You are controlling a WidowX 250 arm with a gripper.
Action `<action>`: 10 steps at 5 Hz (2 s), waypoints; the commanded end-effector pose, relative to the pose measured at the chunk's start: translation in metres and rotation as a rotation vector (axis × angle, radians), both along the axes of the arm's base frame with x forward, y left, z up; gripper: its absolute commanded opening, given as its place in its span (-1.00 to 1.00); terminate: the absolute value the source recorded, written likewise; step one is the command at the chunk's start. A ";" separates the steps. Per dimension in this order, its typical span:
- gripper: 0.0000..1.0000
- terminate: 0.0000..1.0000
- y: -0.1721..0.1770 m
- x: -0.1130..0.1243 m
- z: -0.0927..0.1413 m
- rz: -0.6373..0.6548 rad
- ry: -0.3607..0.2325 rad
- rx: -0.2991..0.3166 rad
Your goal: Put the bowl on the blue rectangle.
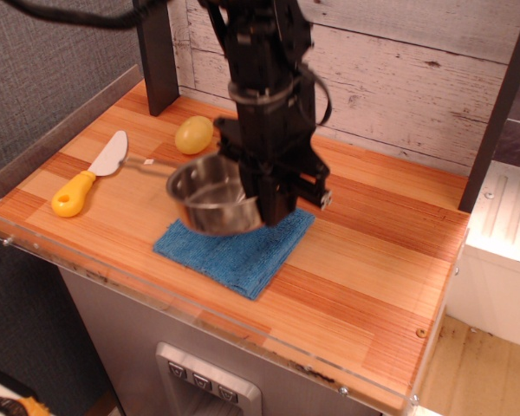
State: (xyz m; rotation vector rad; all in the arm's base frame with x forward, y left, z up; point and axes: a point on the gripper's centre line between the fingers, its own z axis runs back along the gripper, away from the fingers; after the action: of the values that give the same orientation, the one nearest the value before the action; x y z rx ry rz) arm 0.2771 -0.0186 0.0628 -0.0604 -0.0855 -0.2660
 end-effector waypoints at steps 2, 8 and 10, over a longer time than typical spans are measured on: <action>-1.00 -1.00 0.005 -0.002 -0.006 0.029 0.028 -0.005; 1.00 -1.00 -0.003 -0.005 0.001 -0.025 0.024 -0.106; 1.00 -1.00 0.019 -0.006 0.037 0.024 -0.153 -0.041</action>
State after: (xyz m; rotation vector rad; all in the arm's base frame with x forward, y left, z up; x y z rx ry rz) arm 0.2771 0.0061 0.0877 -0.0865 -0.2063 -0.2460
